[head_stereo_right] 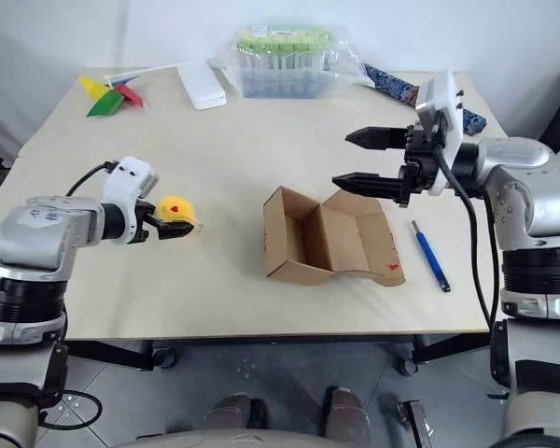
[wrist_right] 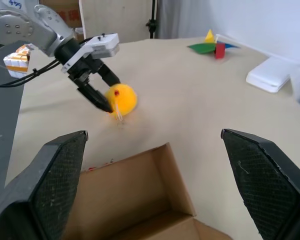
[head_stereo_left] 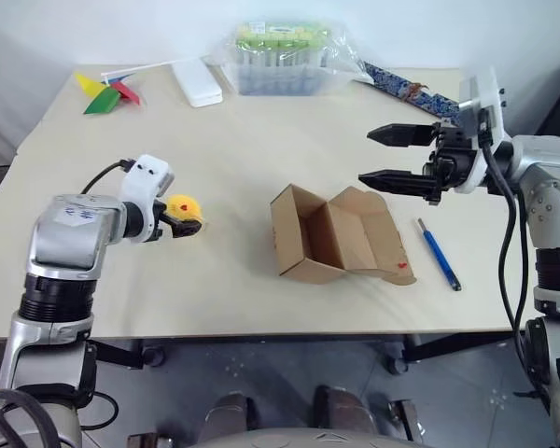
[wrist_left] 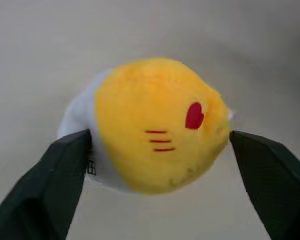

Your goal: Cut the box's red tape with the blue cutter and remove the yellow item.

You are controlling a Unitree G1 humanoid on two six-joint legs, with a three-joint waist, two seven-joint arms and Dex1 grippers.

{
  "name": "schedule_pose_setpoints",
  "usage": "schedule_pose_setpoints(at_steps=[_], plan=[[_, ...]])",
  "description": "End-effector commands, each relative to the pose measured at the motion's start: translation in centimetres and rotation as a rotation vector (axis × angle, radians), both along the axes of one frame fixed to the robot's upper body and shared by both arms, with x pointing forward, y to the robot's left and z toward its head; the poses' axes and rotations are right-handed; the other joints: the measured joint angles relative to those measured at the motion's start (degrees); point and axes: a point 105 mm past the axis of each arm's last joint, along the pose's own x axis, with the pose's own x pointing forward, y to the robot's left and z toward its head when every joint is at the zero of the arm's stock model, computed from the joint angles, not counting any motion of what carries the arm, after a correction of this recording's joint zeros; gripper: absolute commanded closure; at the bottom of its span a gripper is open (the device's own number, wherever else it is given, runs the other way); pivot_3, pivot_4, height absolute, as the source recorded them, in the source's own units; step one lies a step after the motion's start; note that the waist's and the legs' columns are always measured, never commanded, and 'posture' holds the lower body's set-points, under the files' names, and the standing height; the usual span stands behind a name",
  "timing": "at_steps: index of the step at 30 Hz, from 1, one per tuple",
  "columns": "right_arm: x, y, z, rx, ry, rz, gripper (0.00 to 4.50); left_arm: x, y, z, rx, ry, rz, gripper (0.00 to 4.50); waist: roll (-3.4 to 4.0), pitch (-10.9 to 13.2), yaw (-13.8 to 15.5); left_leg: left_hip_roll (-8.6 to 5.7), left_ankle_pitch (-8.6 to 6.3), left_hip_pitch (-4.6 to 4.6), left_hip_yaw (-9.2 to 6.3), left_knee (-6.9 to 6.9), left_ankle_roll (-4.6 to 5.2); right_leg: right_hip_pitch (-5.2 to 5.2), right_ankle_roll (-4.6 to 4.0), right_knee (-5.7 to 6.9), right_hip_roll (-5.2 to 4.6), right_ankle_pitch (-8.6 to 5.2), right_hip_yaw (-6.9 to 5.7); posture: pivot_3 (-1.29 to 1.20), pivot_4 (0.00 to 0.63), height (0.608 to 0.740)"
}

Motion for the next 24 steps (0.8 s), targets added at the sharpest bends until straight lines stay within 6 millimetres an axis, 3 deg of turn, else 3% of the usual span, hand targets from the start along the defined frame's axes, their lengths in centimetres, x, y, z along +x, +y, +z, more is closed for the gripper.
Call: schedule_pose_setpoints(at_steps=[1,9,14,16,18,20,24], plan=[[-0.7,-1.1,2.3,0.002,-0.074,-0.015,0.00,-1.5,-0.3,3.3,-0.040,-0.108,-0.075,0.03,0.00,0.01,0.07,0.00,0.00,-0.01,0.00,0.00,0.00,0.00,0.00,-0.02,0.00,0.00,-0.01,0.00,0.150,0.740],[-0.7,-3.7,2.5,-0.042,-0.080,-0.075,0.00,-5.6,-0.3,8.5,-0.239,-0.496,-0.349,0.03,0.07,0.05,0.01,0.22,-0.02,0.01,0.02,-0.04,-0.04,-0.03,-0.06,-0.07,0.01,-0.03,0.02,0.00,0.150,0.740],[-0.6,-6.7,1.7,-0.012,-0.077,-0.123,0.00,-6.6,0.8,7.0,-0.351,-0.460,-0.345,0.03,0.07,0.05,0.11,0.10,-0.03,0.01,0.06,-0.02,-0.06,0.00,-0.05,-0.08,0.03,-0.03,-0.01,0.00,0.150,0.740],[-0.4,-8.2,0.9,-0.005,-0.068,-0.160,0.00,-7.5,0.6,6.2,-0.268,-0.517,-0.432,0.03,0.08,0.05,0.01,0.08,-0.03,0.02,0.07,0.02,-0.05,0.03,-0.05,-0.09,0.04,-0.03,0.00,0.00,0.150,0.740],[-0.9,-12.7,-2.8,-0.067,0.005,-0.283,0.00,-9.3,1.9,3.2,-0.264,-0.419,-0.498,0.03,0.07,0.04,0.05,0.09,-0.04,0.07,0.15,-0.05,-0.05,0.03,-0.06,-0.15,0.04,-0.03,0.03,0.00,0.150,0.740],[-1.9,-15.8,-5.3,-0.110,0.075,-0.355,0.00,-10.3,3.2,1.8,-0.283,-0.363,-0.501,0.03,0.09,0.06,0.44,0.08,-0.08,0.10,0.09,-0.18,-0.09,0.03,-0.06,-0.16,0.05,-0.03,-0.06,0.00,0.150,0.740],[-3.2,-18.6,-8.4,-0.187,0.128,-0.414,0.00,-10.7,5.9,0.3,-0.249,-0.345,-0.449,0.03,0.29,0.14,-0.19,0.07,-0.07,0.11,0.30,-0.25,-0.07,0.02,-0.12,-0.35,0.06,-0.06,-0.03,0.00,0.150,0.740]])
